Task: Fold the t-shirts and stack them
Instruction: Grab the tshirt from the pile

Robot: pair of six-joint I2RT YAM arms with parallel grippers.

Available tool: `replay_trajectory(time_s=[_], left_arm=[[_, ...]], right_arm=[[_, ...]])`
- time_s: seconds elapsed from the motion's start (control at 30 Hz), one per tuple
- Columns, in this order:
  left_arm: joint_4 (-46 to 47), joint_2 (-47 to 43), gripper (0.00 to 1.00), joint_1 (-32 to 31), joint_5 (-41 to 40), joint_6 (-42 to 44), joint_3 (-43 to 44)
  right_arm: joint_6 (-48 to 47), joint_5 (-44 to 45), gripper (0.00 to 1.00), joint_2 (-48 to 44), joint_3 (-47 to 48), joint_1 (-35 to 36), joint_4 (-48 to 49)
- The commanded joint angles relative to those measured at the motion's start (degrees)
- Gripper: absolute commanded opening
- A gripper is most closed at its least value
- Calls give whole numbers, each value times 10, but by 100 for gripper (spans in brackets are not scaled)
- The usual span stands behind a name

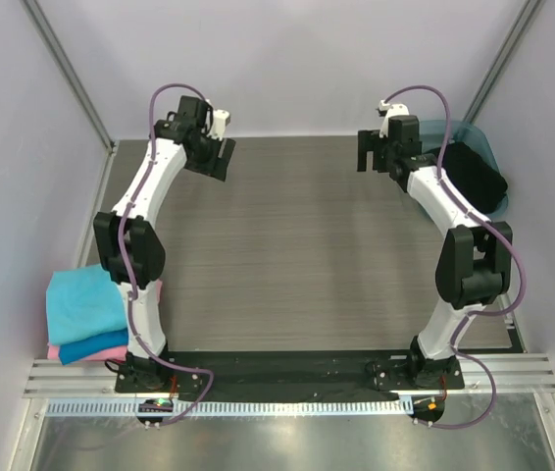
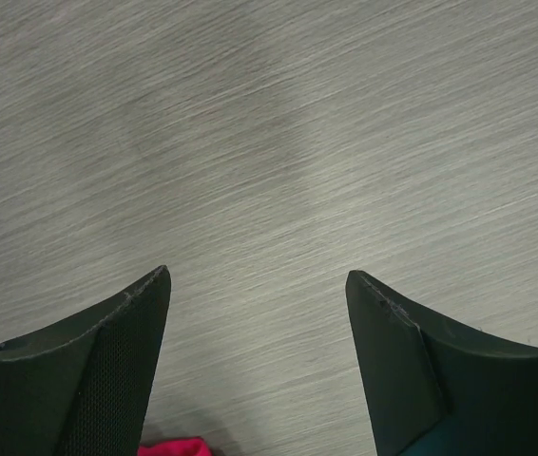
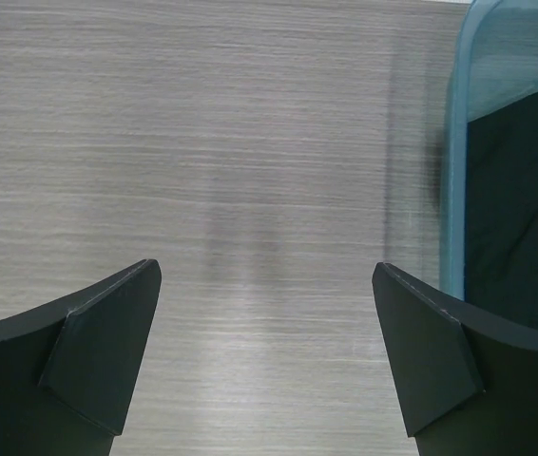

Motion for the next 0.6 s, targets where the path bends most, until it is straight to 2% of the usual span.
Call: replay_trajectory(time_s=[0.0,0.13,0.23,0.43,0.57], left_arm=[[22,4,75,-9,2,9,27],[19,25,75,-15,-5,14,45],[11,37,75,-18,-5,18,62],[-10,60,79,-19,23,23,77],[-18,68,75,-24,24,34,77]], right_arm=[[5,43,100,6,41,-1,22],[-25,-16,100,57,132,-37,-49],[-16,-42,100,79,186,-96,-64],[-52,-38,95,163,283,-185,-124],[-80,-37,90,210,318,-216,-168]])
